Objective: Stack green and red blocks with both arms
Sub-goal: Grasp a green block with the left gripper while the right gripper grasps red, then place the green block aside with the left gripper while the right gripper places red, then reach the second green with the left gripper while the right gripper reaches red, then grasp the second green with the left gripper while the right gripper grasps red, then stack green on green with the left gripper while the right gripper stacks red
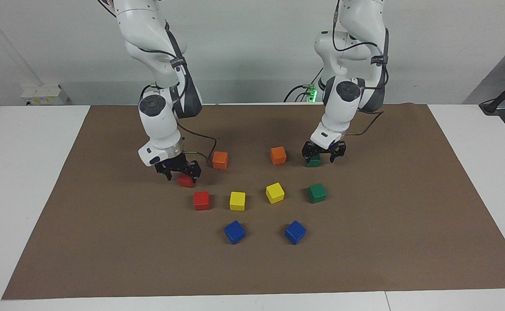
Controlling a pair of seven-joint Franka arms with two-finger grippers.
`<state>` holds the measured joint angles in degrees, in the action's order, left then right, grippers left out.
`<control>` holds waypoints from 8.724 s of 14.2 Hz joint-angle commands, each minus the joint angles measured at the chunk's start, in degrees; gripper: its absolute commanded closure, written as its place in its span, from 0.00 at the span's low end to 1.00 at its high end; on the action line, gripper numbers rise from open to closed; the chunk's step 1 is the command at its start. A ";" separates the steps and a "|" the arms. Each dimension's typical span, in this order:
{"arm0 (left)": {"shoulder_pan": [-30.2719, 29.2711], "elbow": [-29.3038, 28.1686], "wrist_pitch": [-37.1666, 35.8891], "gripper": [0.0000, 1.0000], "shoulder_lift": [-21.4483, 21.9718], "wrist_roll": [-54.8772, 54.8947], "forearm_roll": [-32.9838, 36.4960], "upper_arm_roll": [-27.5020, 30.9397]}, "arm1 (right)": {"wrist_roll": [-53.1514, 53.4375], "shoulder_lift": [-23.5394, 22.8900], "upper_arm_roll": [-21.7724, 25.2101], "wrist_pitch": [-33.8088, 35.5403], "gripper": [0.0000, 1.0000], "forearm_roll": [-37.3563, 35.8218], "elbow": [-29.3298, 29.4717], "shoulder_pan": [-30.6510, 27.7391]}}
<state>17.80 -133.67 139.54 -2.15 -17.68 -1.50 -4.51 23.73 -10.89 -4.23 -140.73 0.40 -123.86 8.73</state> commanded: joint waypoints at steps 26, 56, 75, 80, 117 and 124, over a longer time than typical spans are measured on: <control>-8.37 5.60 -4.44 1.00 -1.10 7.27 -0.96 1.17 | -36.48 -5.72 0.01 -1.30 0.10 0.22 4.06 -19.45; -26.70 28.44 -21.40 0.00 -8.57 31.17 -0.44 1.25 | 2.91 -13.99 -0.69 8.03 0.00 -7.52 23.67 6.30; -1.55 31.19 -8.15 0.00 -21.84 -17.92 2.99 1.34 | -18.16 -2.85 -0.61 27.88 1.00 -4.53 26.59 -6.86; -0.67 29.69 -6.21 0.00 -22.46 -17.30 3.08 1.25 | -35.46 3.93 -0.61 23.94 1.00 -3.48 15.60 -14.69; -30.99 6.94 -5.61 1.00 -0.67 39.39 -1.14 1.08 | -33.92 2.36 -0.52 0.37 1.00 -1.54 0.64 -19.10; -31.16 5.44 -4.28 1.00 -0.14 39.39 -1.23 1.17 | -34.01 2.45 -0.52 0.37 1.00 -1.54 0.02 -19.10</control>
<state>-12.46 -125.63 133.70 -4.57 20.55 -1.49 -2.86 -11.27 -8.79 -4.29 -138.63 -1.80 -122.70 -10.10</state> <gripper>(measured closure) 0.454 0.449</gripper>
